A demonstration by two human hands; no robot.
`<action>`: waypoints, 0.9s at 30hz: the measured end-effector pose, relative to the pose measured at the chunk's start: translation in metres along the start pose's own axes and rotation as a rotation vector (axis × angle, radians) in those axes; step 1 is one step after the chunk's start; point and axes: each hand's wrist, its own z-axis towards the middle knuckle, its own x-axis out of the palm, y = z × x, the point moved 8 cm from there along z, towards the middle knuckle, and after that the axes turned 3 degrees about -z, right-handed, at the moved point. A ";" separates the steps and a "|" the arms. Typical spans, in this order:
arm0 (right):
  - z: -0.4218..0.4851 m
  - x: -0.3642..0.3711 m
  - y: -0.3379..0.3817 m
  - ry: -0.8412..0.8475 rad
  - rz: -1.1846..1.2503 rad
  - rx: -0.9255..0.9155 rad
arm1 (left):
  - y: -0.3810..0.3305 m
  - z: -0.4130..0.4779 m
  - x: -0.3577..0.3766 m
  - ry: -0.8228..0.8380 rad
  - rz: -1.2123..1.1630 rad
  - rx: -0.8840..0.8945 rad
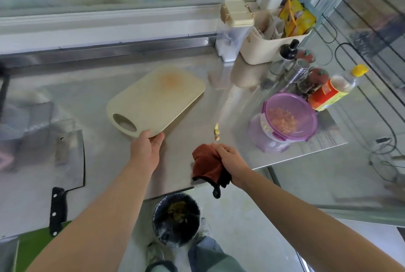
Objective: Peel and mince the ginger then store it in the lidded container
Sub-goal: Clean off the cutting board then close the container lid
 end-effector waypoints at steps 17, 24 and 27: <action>0.031 -0.090 0.097 -0.344 -0.293 -0.266 | 0.018 0.010 -0.008 0.140 1.829 0.431; 0.081 -0.096 0.080 -0.370 -0.947 -0.338 | 0.016 -0.005 -0.025 0.111 1.855 0.528; 0.092 -0.069 0.068 -0.268 -1.056 -0.378 | 0.014 -0.010 -0.036 0.093 1.867 0.548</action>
